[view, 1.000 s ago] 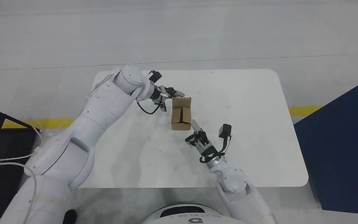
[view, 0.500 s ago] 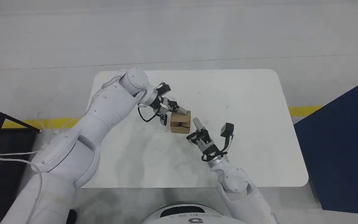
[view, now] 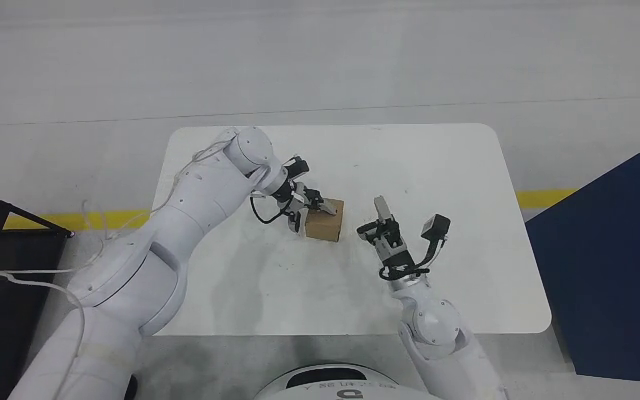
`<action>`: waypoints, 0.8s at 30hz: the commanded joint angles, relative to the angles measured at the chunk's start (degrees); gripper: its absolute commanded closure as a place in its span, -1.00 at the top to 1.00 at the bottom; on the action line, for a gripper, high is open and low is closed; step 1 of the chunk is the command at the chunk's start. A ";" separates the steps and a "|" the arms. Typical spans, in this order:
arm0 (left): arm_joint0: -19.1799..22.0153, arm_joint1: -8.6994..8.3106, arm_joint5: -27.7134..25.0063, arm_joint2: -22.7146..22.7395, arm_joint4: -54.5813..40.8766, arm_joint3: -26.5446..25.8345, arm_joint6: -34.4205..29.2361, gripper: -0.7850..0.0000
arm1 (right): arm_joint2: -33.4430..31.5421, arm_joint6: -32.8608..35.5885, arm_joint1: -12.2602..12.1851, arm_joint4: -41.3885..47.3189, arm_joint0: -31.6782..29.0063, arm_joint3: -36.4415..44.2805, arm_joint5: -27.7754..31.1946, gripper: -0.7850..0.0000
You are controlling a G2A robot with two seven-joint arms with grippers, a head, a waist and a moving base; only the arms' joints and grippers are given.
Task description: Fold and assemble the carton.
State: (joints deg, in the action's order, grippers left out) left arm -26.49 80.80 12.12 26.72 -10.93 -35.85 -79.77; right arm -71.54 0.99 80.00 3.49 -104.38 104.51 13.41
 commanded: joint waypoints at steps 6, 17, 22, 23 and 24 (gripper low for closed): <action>-0.15 0.29 -0.05 0.24 0.52 0.80 -0.40 1.00 | 0.05 1.24 -0.16 -2.08 0.42 -0.33 0.03 1.00; -0.30 0.37 0.15 0.86 1.70 0.22 -0.77 1.00 | 3.74 -2.16 -1.74 -51.85 1.44 -3.41 9.06 1.00; -0.52 0.56 0.31 0.85 2.31 0.07 -1.07 1.00 | 6.98 -6.11 -1.66 -67.15 3.20 -5.97 2.77 1.00; -0.56 0.61 0.33 0.86 2.39 0.06 -1.09 1.00 | 7.67 -6.67 -1.61 -69.72 3.70 -6.65 1.20 1.00; -0.57 0.65 0.31 0.89 2.46 0.07 -1.17 1.00 | 8.47 -7.03 -1.53 -71.63 4.16 -7.37 0.03 1.00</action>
State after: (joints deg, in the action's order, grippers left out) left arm -27.04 81.40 12.44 27.58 -8.54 -35.79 -80.86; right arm -63.89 -5.67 78.40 -65.07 -100.73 97.93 15.02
